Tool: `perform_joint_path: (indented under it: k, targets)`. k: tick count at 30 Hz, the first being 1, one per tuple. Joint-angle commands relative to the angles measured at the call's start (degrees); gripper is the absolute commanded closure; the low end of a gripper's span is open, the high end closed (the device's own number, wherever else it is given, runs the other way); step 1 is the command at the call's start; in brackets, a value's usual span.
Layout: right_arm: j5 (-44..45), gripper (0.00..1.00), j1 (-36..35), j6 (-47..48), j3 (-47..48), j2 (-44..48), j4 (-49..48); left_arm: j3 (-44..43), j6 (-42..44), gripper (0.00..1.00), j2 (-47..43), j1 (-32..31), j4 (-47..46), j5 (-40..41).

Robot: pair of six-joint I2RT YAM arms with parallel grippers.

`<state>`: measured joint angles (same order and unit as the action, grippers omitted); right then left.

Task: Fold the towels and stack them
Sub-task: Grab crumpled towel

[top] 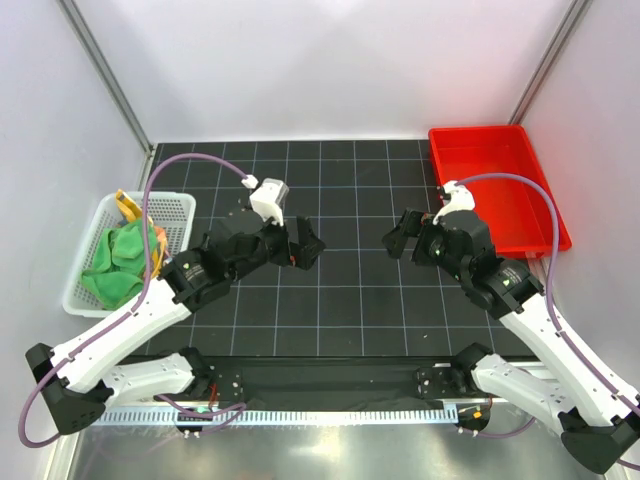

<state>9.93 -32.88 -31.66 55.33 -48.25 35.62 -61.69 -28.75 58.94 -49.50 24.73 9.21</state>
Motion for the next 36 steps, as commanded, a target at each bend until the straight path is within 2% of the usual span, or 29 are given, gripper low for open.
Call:
perform_joint_path:
  k: [1, 5, 8, 9, 10, 12, 13, 16, 18, 20, 23, 27, 30, 32, 36]
  targets:
    - [0.9, 0.00, -0.2, -0.4, 2.0, 0.7, -0.5, -2.6, -2.0, 0.00, -0.8, 0.0, 0.1, 3.3]
    - [1.0, 0.00, -0.3, -0.9, 1.4, 1.8, -0.6, -9.9, -2.3, 0.00, 2.8, 0.9, 7.7, 14.1]
    - [0.3, 0.00, -0.2, -1.2, 0.9, 2.7, -1.4, -16.5, -1.8, 0.00, 7.6, 6.3, 14.0, 17.1]
    - [0.4, 0.00, -0.2, -1.5, 0.7, 2.8, -1.3, -17.1, -4.0, 0.00, 8.7, 9.1, 14.9, 17.8]
    - [0.5, 0.00, -0.2, -2.1, 0.7, 2.9, -1.2, -17.5, -5.8, 0.00, 9.1, 16.0, 16.2, 17.5]
    - [0.5, 0.00, -0.2, -2.3, 0.5, 3.0, -1.2, -16.1, -8.9, 0.01, 8.7, 24.8, 17.7, 14.8]
    - [-0.6, 0.00, -0.2, -2.2, 0.5, 3.0, -1.1, -15.1, -11.4, 0.00, 8.0, 32.2, 17.9, 14.8]
    - [-4.8, 0.00, -0.2, -1.9, 0.3, 3.4, -1.8, -11.2, -14.2, 0.04, 7.3, 42.3, 17.7, 12.6]
    - [-6.8, 0.00, -0.2, -1.7, -0.5, 4.2, -3.5, -9.5, -17.6, 0.07, 7.9, 51.9, 19.4, 10.7]
    - [-8.1, 0.00, -0.2, -1.7, -0.8, 4.6, -4.8, -7.4, -23.8, 0.13, 9.7, 58.7, 22.2, 12.2]
    - [-8.7, 0.00, -0.2, -1.6, -0.5, 4.3, -4.9, -6.9, -29.9, 0.20, 14.2, 63.0, 27.7, 15.9]
    - [-10.1, 0.00, -0.2, -0.9, 0.3, 3.3, -4.7, -10.7, -37.3, 0.21, 22.9, 67.7, 35.5, 22.3]
    - [-12.3, 0.00, -0.2, -1.1, 0.7, 2.3, -5.0, -13.2, -38.6, 0.21, 28.6, 70.8, 37.3, 23.4]
    - [-13.2, 0.00, -0.2, -1.3, 0.9, 1.8, -5.3, -13.1, -36.8, 0.18, 30.2, 73.6, 32.9, 22.8]
    - [-13.5, 0.00, -0.1, -1.4, 1.2, 0.8, -5.6, -8.7, -30.6, 0.14, 29.0, 74.6, 20.8, 21.5]
